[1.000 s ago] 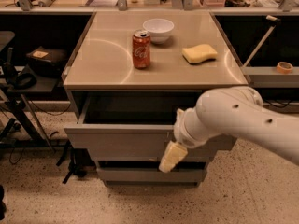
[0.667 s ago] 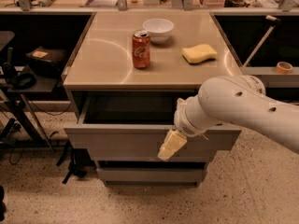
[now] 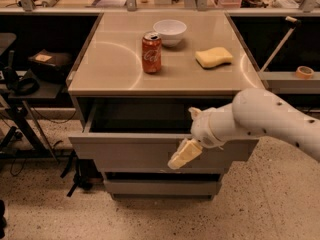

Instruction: Open top drawer

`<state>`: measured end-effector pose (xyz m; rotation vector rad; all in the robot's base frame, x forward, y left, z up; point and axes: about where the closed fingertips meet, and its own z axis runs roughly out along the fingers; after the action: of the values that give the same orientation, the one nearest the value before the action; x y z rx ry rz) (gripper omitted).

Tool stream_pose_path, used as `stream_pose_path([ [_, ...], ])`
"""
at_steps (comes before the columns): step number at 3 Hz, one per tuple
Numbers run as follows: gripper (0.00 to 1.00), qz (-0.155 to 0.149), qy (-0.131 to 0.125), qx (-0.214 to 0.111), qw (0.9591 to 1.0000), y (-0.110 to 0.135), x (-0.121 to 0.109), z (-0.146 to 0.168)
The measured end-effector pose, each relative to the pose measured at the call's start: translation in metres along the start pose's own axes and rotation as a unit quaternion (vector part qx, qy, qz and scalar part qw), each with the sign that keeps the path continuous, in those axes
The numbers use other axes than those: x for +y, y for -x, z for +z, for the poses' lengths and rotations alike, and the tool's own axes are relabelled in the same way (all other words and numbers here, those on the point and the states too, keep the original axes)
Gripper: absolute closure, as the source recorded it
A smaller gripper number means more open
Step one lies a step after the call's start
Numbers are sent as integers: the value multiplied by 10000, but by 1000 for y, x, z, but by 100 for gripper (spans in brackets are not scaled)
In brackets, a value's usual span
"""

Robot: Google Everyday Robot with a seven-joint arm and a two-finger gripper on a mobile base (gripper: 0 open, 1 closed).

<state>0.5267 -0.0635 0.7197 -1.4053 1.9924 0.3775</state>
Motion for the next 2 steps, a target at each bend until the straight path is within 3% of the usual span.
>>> stream_pose_path([
  [1,0,297,204,-861,9956,-27,-17,7],
  [2,0,216,378,-1003,9940,-53,-14,34],
])
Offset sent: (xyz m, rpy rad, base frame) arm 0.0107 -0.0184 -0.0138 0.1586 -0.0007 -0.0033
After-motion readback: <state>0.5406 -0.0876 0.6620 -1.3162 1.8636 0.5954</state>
